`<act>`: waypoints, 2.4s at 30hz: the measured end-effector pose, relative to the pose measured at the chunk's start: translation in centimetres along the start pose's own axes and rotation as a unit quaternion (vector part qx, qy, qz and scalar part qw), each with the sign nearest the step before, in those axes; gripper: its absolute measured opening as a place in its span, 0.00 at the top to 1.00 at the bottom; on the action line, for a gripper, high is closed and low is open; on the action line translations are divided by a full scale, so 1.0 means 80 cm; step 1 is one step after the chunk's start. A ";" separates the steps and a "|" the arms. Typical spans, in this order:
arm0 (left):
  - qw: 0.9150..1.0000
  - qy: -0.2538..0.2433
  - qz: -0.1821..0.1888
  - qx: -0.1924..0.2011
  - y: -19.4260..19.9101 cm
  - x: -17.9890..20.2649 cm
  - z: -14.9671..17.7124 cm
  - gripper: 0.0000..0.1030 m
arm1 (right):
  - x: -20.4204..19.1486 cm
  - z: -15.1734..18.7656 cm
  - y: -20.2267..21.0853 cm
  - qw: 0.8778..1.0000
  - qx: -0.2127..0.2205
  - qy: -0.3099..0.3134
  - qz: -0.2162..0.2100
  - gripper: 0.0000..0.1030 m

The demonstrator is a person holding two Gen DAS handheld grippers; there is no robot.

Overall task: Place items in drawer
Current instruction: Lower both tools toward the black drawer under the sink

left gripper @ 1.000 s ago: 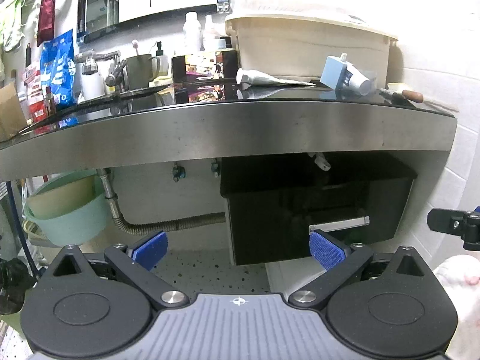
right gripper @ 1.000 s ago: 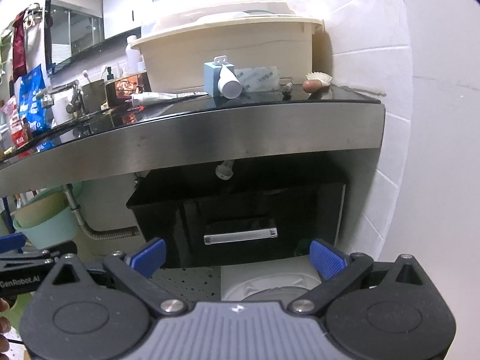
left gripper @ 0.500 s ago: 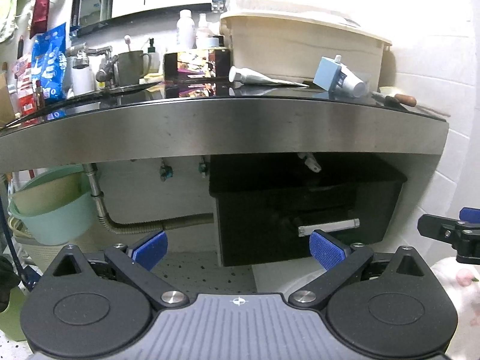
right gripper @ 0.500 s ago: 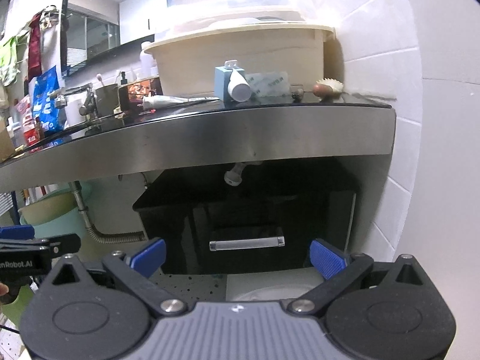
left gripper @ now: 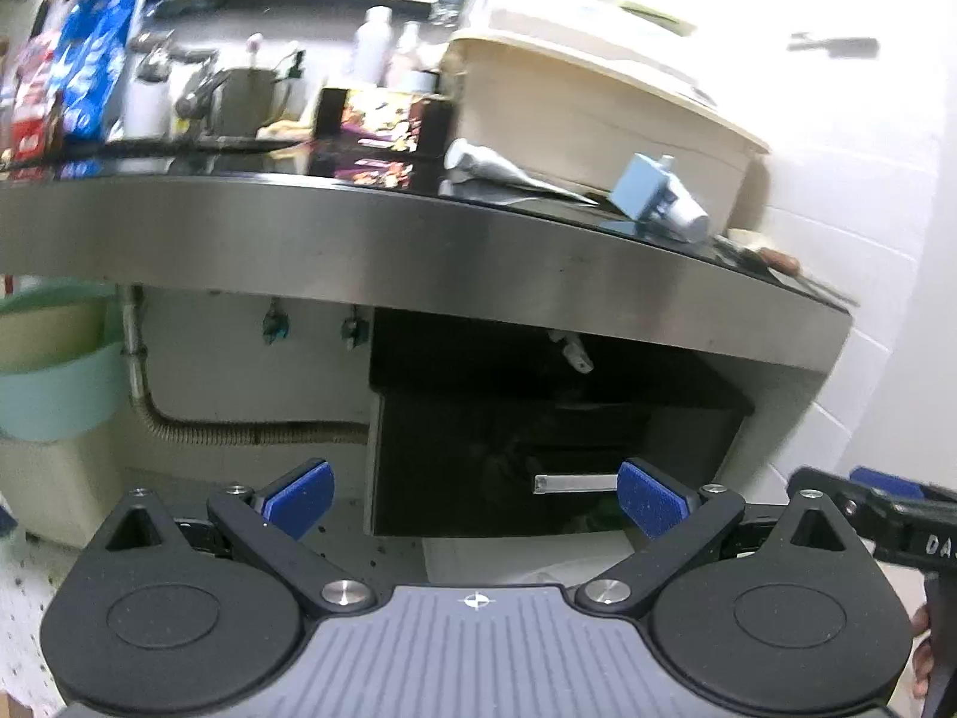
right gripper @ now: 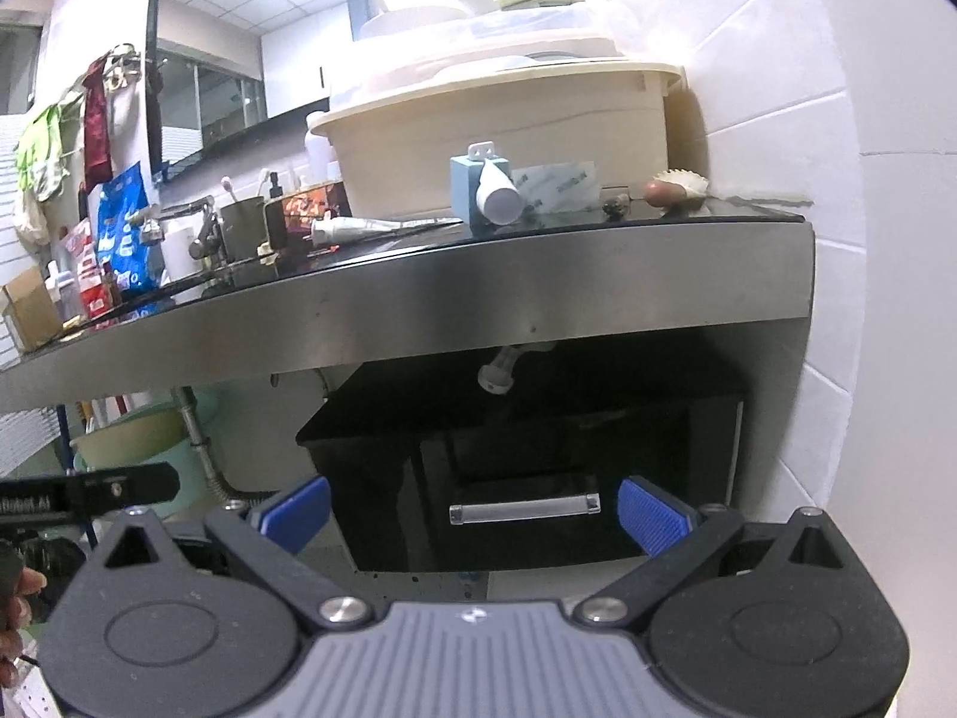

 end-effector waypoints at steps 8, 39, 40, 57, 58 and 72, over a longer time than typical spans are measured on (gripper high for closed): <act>1.000 -0.010 -0.019 0.015 -0.022 -0.011 0.014 0.01 | -0.003 0.002 -0.004 0.999 0.023 0.036 0.006 0.00; 0.997 -0.051 -0.047 0.038 -0.067 -0.033 0.058 0.01 | 0.019 0.061 -0.054 0.997 0.019 0.069 0.033 0.00; 0.997 -0.051 -0.047 0.036 -0.068 -0.034 0.059 0.01 | 0.018 0.063 -0.056 0.997 0.014 0.070 0.032 0.00; 0.998 -0.039 -0.050 -0.004 -0.089 -0.046 0.069 0.01 | -0.008 0.085 -0.072 0.990 -0.027 0.134 0.033 0.00; 0.998 -0.038 -0.050 -0.006 -0.090 -0.046 0.070 0.01 | -0.009 0.086 -0.073 0.990 -0.031 0.136 0.031 0.00; 0.998 -0.007 -0.054 -0.031 -0.096 -0.052 0.081 0.02 | -0.017 0.099 -0.106 0.980 -0.109 0.162 0.031 0.01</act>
Point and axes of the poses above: each gripper's, at about its wrist camera, not at the fingertips, and y roughly against the way its jaws point, x to its right, z to its underside, the point moved 6 cm from there along -y, roughly the way its jaws point, and after that the axes turned 5 degrees about -x, right-handed, at the moved point
